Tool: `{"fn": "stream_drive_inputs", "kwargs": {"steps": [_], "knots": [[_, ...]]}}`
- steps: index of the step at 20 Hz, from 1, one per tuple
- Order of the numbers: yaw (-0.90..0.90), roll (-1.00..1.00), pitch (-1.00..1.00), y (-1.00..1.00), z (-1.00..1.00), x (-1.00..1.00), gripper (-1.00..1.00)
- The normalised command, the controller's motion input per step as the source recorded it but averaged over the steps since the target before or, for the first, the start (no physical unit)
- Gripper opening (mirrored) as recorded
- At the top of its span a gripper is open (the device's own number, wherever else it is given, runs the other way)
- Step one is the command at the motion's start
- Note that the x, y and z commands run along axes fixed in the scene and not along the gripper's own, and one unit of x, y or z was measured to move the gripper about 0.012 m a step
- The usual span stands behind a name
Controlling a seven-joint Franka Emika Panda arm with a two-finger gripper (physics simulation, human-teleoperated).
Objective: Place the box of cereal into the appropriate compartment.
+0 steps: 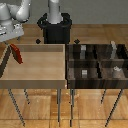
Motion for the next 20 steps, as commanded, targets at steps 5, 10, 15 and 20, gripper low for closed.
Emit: {"fn": "stream_drive_inputs", "kwargs": {"steps": [5, 10, 15, 20], "knots": [[0.00, 0.00, 0.00, 0.00, -0.40, 0.00, 1.00], [0.00, 0.00, 0.00, 0.00, -1.00, 0.00, 1.00], [0.00, 0.00, 0.00, 0.00, -0.20, 0.00, -1.00], [0.00, 0.00, 0.00, 0.00, 0.00, 0.00, -1.00]]}}
